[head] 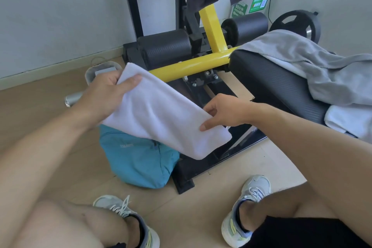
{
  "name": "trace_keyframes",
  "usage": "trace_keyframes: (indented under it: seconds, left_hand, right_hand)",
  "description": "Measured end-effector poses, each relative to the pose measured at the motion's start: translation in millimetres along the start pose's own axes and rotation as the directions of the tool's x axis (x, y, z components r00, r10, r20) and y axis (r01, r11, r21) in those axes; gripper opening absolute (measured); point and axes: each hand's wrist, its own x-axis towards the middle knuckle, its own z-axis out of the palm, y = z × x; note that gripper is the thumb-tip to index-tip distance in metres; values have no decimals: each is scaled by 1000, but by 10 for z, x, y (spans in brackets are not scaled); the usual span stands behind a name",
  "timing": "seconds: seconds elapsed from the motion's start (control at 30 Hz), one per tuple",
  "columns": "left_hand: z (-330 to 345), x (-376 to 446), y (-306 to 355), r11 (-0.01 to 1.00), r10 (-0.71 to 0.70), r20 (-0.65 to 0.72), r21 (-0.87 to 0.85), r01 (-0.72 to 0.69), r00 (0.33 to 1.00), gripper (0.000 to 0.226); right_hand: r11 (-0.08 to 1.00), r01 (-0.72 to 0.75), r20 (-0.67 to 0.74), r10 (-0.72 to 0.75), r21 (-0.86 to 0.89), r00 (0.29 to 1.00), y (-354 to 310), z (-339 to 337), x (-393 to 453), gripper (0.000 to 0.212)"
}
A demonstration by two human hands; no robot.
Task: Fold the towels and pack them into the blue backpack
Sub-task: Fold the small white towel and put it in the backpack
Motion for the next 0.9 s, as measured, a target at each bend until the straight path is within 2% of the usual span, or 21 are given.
trace_keyframes:
  seconds: [0.1,0.2,0.33,0.43,0.53,0.67,0.8,0.9]
  left_hand:
    - [-61,60,-126,993,-60,-34,-101,57,998,33]
    - [-134,101,-266,978,-143,-42,-156,135,989,20]
    - [-216,187,-469,966,-209,-51,-169,198,977,9]
    - [-260,224,-602,969,-238,25,-55,239,971,9]
    - [-319,210,-662,931,-303,43,226,286,952,5]
    - [-330,196,-616,871,-449,58,252,422,892,11]
    - [-284,163,-559,835,-550,135,121,537,824,29]
    - [-252,153,-532,811,-579,138,0,584,804,44]
  right_hand:
    - [996,-73,42,76,-60,996,122,28,42,26]
    - [991,-127,58,129,-27,990,192,32,53,18]
    - [982,-112,-72,124,152,990,165,-35,31,22]
    - [974,-44,-195,88,220,977,133,-112,2,23]
    - [969,12,-319,70,249,945,72,-186,-73,18]
    - [964,75,-351,20,255,936,0,-254,-145,11]
    - [964,114,-275,-46,240,960,-121,-268,-241,10]
    - [946,180,-209,-125,269,970,-310,-194,-351,8]
